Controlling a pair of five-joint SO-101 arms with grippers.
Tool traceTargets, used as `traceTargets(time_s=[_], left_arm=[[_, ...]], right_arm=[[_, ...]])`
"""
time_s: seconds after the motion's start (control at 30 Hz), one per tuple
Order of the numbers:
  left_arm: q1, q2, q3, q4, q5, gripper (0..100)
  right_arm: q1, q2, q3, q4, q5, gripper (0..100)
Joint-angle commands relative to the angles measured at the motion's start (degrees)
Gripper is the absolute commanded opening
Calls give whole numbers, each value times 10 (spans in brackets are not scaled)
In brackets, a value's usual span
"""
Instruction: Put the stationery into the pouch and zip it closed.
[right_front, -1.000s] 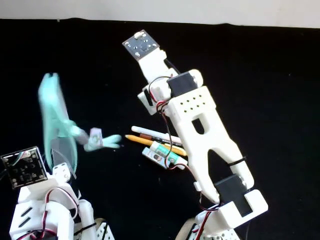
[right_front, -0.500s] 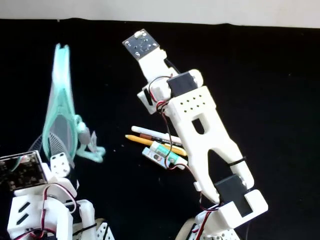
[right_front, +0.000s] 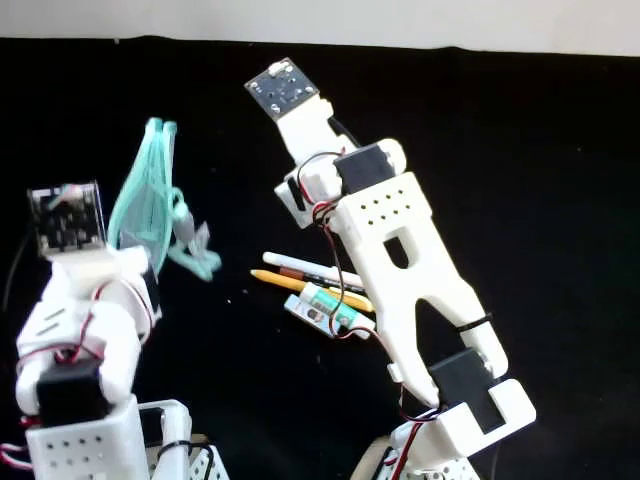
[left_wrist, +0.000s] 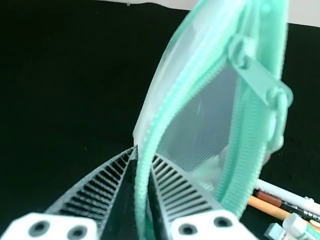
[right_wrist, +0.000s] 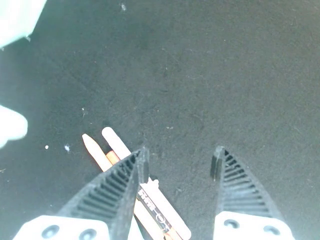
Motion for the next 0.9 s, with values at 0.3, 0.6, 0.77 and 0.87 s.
traceTargets(time_s=[0.3,0.6,0.77,0.87], left_arm=[[17,143,-160,1,-69,7],[114,199,-243,120,-69,7],[134,219,-277,162,-99,7],[134,240,-298,191,-153,7]], right_arm=[[7,-11,-4,-7,-7,209],[7,-11,-4,-7,-7,209],[7,-11,-4,-6,-7,209],[7,-11,-4,-6,-7,209]])
